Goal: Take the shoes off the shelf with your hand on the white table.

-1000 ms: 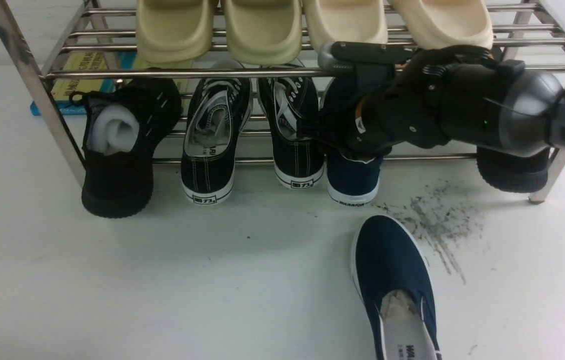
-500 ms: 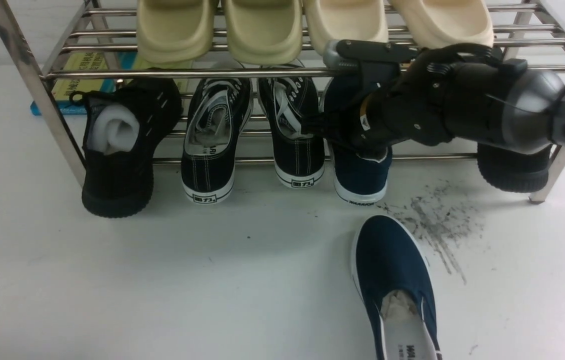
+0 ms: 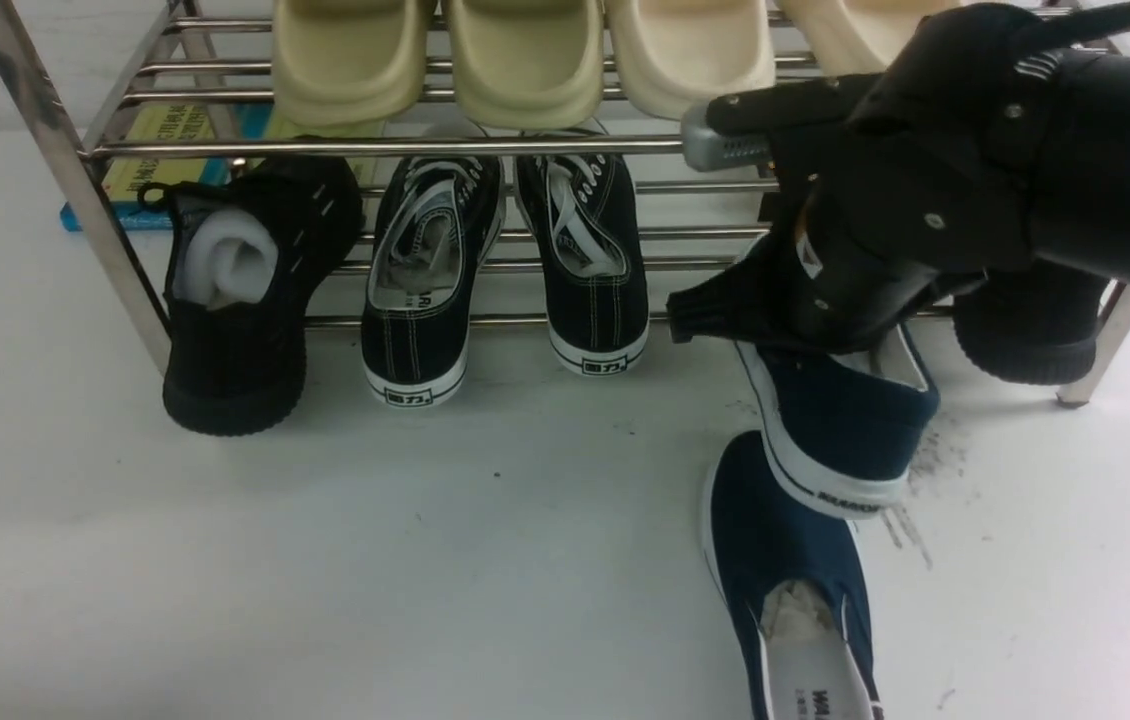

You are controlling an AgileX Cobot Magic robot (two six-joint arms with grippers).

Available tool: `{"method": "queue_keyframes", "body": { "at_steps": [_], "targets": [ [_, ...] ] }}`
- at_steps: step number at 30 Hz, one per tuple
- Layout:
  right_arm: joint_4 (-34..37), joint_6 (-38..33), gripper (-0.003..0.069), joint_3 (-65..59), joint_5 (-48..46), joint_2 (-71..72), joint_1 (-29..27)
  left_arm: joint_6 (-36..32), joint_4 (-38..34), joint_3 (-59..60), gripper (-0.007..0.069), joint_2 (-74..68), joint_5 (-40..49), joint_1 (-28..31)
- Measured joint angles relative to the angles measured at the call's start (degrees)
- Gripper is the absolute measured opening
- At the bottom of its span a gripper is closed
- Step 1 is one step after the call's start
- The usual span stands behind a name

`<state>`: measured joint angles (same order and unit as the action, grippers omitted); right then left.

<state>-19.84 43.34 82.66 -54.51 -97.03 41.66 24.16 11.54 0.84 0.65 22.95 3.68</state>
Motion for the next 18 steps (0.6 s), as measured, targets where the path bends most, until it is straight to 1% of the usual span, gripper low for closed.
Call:
{"method": "queue_keyframes", "body": {
  "at_steps": [3, 7, 8, 9, 10, 12, 13, 16, 18],
  "targets": [
    [0.23, 0.89, 0.0043, -1.61, -2.24, 3.77, 4.03, 0.00, 0.00, 0.00, 0.0242, 0.00, 0.00, 0.00],
    [0.35, 4.27, 0.0043, -1.82, -6.12, 7.43, 9.41, 0.00, 0.00, 0.00, 0.0242, 0.00, 0.00, 0.00],
    [0.35, 4.43, 0.0043, -1.82, -6.12, 7.43, 9.68, 0.00, 0.00, 0.00, 0.0242, 0.00, 0.00, 0.00],
    [0.35, 6.24, 0.0043, -1.82, -7.41, 8.56, 12.35, 0.00, 0.00, 0.00, 0.0242, 0.00, 0.00, 0.00],
    [0.35, 6.91, 0.0043, -1.82, -7.85, 8.79, 13.27, 0.00, 0.00, 0.00, 0.0242, 0.00, 0.00, 0.00],
    [0.30, 10.44, 0.0043, -1.82, -8.35, 9.15, 17.14, 0.00, 0.00, 0.00, 0.0242, 0.00, 0.00, 0.00],
    [0.30, 10.74, 0.0043, -1.82, -8.35, 9.15, 17.43, 0.00, 0.00, 0.00, 0.0242, 0.00, 0.00, 0.00],
    [0.68, 15.33, 0.0043, -1.82, -8.35, 8.97, 21.39, 0.00, 0.00, 0.00, 0.0242, 0.00, 0.00, 0.00],
    [0.79, 17.27, 0.0043, -1.82, -8.35, 8.58, 22.94, 0.00, 0.00, 0.00, 0.0242, 0.00, 0.00, 0.00]
  ]
}}
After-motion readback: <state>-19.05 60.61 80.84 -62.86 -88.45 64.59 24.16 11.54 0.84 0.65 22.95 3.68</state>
